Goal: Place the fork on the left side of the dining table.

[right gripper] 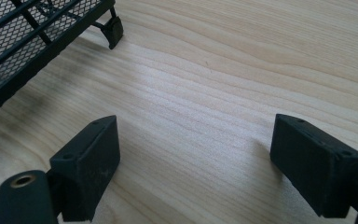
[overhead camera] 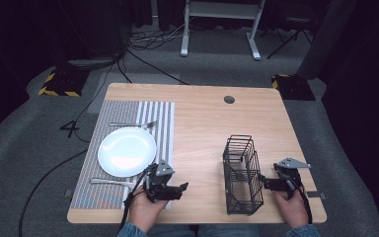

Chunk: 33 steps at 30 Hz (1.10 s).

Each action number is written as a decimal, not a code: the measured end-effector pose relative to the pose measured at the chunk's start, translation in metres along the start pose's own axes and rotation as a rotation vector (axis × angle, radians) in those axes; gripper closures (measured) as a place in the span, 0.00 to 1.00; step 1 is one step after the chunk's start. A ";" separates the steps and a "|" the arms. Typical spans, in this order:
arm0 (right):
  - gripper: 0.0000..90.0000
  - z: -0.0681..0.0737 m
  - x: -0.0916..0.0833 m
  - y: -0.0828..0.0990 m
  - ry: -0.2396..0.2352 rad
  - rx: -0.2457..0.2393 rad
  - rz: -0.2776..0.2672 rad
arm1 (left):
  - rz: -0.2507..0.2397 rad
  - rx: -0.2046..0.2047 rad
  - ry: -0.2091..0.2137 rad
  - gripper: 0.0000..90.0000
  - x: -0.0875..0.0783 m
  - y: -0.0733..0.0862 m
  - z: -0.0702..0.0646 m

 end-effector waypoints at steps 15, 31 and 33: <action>0.18 0.000 0.000 0.000 -0.001 -0.001 0.000 | 0.091 0.078 0.017 0.32 0.045 0.010 -0.033; 0.18 0.000 0.000 0.000 -0.001 -0.003 -0.001 | 0.066 0.140 -0.084 0.07 0.067 0.008 -0.053; 0.18 0.000 0.000 0.000 -0.002 -0.004 -0.001 | 0.068 0.141 -0.082 0.07 0.067 0.008 -0.053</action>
Point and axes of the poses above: each handheld gripper's, and its own axes: x roughly forward along the jaws, y roughly out of its underside, z roughly to its left, the point moved 7 cm from there along x, roughly forward along the jaws, and after that the axes turned 1 degree about -x, right-handed, at the moved point
